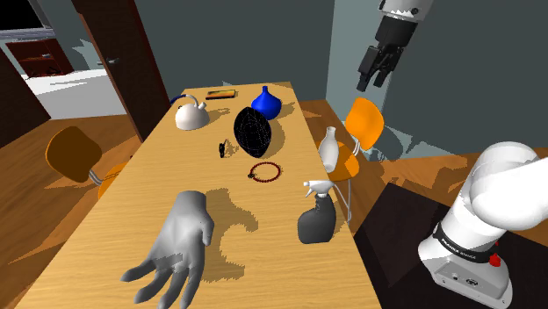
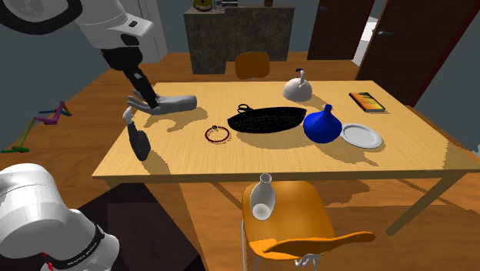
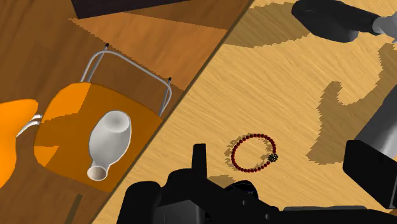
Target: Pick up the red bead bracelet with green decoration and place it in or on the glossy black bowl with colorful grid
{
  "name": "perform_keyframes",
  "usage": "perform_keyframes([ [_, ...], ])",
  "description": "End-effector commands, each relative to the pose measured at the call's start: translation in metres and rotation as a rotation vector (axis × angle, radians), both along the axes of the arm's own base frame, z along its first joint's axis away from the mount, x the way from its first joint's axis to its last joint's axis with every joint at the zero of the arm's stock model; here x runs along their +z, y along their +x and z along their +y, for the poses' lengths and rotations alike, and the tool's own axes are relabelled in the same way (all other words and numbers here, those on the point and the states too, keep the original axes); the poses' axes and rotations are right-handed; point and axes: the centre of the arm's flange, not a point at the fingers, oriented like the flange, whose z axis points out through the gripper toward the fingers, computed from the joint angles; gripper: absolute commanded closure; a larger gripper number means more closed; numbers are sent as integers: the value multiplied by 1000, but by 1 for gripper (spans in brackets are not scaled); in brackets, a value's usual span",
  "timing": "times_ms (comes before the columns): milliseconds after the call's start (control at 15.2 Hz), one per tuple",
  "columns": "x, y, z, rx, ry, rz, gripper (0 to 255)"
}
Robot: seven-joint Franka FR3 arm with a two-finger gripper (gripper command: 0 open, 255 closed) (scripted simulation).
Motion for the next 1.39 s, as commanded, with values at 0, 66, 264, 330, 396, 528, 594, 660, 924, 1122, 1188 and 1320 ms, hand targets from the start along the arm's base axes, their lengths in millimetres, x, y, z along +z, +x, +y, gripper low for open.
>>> perform_keyframes([
  [0, 0, 0, 0, 0, 0, 0, 0],
  [66, -11, 6, 4, -3, -6, -7, 0],
  [264, -43, 24, 16, -12, -23, -28, 0],
  [330, -54, 30, 20, -14, -29, -35, 0],
  [396, -65, 37, 23, -17, -35, -42, 0],
  [528, -86, 49, 30, -23, -46, -56, 0],
  [594, -97, 56, 34, -26, -52, -63, 0],
  [660, -108, 63, 37, -29, -58, -70, 0],
  [924, -150, 90, 50, -40, -81, -98, 0],
  [1122, -181, 112, 58, -49, -98, -120, 0],
  [1188, -192, 119, 61, -52, -104, -127, 0],
  [1320, -213, 134, 66, -58, -116, -141, 0],
])
